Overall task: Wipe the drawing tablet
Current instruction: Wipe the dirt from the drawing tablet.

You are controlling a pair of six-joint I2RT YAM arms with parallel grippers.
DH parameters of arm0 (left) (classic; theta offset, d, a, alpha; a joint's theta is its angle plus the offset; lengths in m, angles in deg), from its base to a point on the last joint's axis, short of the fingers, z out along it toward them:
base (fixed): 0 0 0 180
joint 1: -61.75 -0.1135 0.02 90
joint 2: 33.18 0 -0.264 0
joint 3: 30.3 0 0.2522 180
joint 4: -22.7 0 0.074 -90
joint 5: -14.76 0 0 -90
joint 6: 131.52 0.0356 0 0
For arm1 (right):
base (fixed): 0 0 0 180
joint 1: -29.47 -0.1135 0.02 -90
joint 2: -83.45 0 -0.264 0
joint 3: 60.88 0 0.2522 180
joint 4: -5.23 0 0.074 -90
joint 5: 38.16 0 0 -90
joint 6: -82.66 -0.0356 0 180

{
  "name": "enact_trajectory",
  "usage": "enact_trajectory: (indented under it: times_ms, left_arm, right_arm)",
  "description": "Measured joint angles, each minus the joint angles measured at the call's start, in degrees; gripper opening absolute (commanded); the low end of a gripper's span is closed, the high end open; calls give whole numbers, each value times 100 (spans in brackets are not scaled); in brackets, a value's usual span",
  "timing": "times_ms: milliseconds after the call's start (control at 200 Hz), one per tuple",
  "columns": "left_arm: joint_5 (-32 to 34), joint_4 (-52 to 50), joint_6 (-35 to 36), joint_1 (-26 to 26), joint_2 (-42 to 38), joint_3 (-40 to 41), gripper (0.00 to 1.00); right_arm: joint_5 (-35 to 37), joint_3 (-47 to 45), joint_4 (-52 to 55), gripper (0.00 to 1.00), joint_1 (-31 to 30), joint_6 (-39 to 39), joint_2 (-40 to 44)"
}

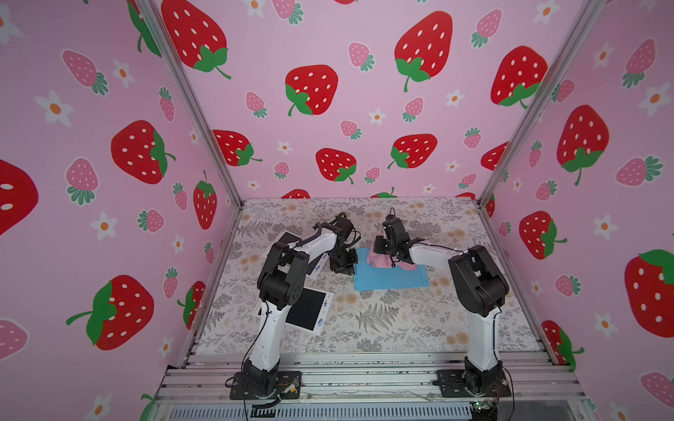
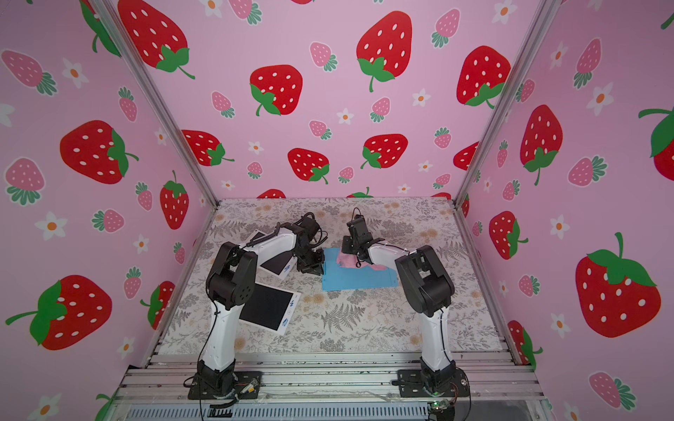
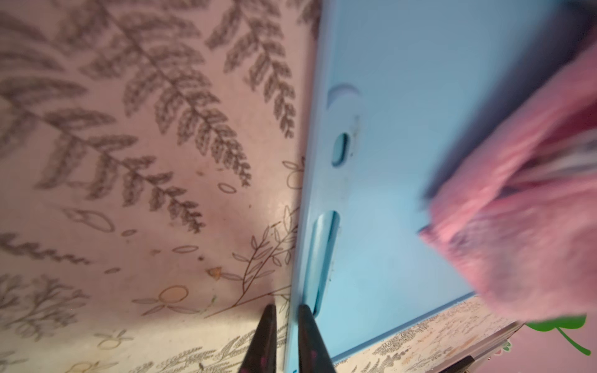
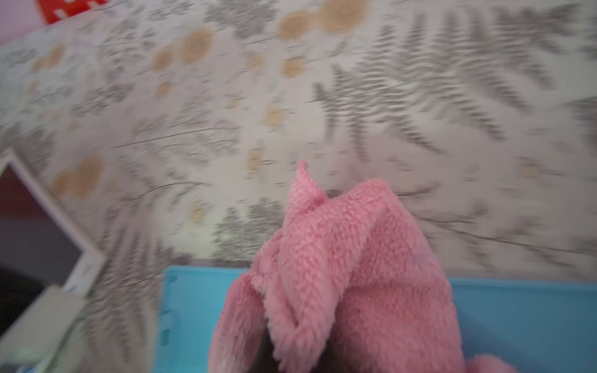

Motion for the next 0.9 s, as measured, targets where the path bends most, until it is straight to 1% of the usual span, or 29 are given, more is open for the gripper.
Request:
enact_trajectory:
  times_ms: [70,120,275,370,430,495,635,700,825,900]
  left_arm:
    - [-70,33,-52,-35,-24,55,15]
    - [-144,52,-81,-76,-28,72,15]
    - [-240,105,-157,-111,-28,111,15]
    - [-352,179,-260,-151,-46,181,15]
    - [-442,267,-319,-188,-72,262,15]
    - [-549,369,-407,-232,-103,354,15]
    - [-739,501,-514,-304,-129,463,15]
    - [-804,531,-551,-328,-131,485,15]
    - [-890,573,-584,-345,-131,509,14]
    - [-922,601,-608,-343,-122,516,13]
  right_arm:
    - [-66,74,-37,0,-256,-28,-101]
    - [-87,68,-31,0,-269,-79,-118]
    - [-168,-13,-90,0,208,-317,-131]
    - [-168,188,-31,0,407,-398,-264]
    - [-177,459,-7,0,352,-400,-433]
    - [-192,699,-31,0,146,-409,-588]
    - [-262,739,-24,0,-186,-452,-623]
    - [-297,717,-24,0,-192,-468,-623]
    - [-299,699,0,0,-22,-476,-627]
    - [-278,920,136,0,15,-479,-732]
